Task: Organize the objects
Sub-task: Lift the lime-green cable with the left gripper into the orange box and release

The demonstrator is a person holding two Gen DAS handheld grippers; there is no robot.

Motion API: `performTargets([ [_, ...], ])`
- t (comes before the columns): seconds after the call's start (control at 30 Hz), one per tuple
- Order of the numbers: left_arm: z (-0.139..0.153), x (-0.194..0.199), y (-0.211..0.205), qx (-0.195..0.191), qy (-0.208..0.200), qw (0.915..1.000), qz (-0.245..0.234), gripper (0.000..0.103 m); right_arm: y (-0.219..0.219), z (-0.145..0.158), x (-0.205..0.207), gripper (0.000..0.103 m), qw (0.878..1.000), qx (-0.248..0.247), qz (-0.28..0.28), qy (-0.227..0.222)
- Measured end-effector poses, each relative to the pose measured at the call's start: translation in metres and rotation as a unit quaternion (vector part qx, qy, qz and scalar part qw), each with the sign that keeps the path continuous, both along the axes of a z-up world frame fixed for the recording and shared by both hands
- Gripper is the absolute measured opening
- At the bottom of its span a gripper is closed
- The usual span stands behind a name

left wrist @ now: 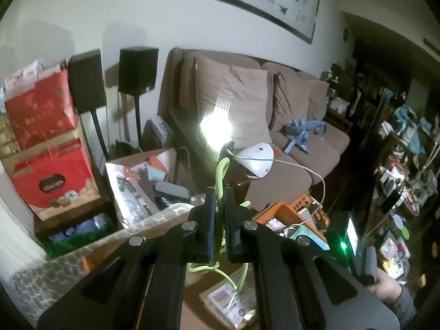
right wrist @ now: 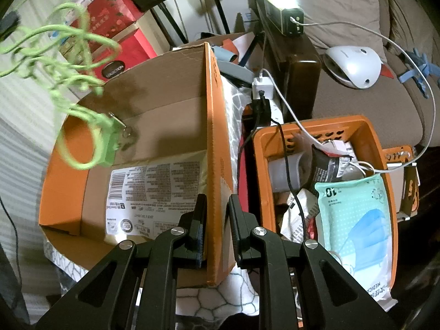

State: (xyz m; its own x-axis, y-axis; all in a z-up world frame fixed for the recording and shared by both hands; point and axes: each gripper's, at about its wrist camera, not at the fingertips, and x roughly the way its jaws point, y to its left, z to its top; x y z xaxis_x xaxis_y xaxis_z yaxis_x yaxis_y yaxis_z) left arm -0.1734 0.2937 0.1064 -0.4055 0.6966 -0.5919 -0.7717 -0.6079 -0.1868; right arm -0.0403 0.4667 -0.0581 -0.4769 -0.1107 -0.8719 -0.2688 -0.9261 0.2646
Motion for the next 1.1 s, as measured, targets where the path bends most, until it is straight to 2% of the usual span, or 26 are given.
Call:
performTargets([
  [0.23, -0.058, -0.010, 0.019, -0.016, -0.049, 0.9987, 0.002, 0.006, 0.000, 0.000, -0.001, 0.016, 1.000, 0.000, 0.002, 0.000],
  [0.5, -0.111, -0.027, 0.024, -0.047, -0.116, 0.9921, 0.011, 0.006, -0.001, -0.001, -0.001, 0.017, 1.000, 0.000, 0.002, 0.000],
  [0.6, -0.127, -0.027, 0.032, -0.086, -0.125, 0.9883, 0.001, 0.007, -0.001, -0.001, -0.001, 0.017, 1.000, 0.001, 0.002, -0.001],
  [0.67, -0.133, -0.023, 0.036, -0.113, -0.120, 0.9863, -0.004, 0.014, -0.001, 0.000, -0.001, 0.017, 1.000, 0.001, 0.002, 0.000],
  [0.7, -0.135, -0.021, 0.038, -0.125, -0.117, 0.9852, -0.008, 0.029, -0.001, 0.000, -0.001, 0.017, 1.000, 0.000, 0.002, 0.000],
  [0.73, -0.135, -0.019, 0.038, -0.131, -0.112, 0.9849, -0.010, 0.050, -0.001, -0.001, -0.001, 0.017, 1.000, 0.000, 0.002, 0.000],
  [0.77, -0.133, -0.016, 0.036, -0.133, -0.104, 0.9856, -0.008, 0.059, -0.001, -0.001, -0.001, 0.016, 1.000, 0.000, 0.002, 0.000],
  [0.8, -0.131, -0.014, 0.034, -0.131, -0.097, 0.9865, -0.007, 0.074, -0.001, -0.001, -0.001, 0.016, 1.000, 0.001, 0.002, 0.000],
  [0.83, -0.129, -0.012, 0.031, -0.127, -0.094, 0.9874, -0.006, 0.083, -0.001, 0.000, -0.001, 0.016, 1.000, 0.001, 0.002, 0.000],
  [1.1, -0.112, -0.008, 0.005, -0.132, -0.074, 0.9884, 0.010, 0.094, -0.001, -0.001, -0.001, 0.016, 1.000, 0.001, 0.002, 0.000],
])
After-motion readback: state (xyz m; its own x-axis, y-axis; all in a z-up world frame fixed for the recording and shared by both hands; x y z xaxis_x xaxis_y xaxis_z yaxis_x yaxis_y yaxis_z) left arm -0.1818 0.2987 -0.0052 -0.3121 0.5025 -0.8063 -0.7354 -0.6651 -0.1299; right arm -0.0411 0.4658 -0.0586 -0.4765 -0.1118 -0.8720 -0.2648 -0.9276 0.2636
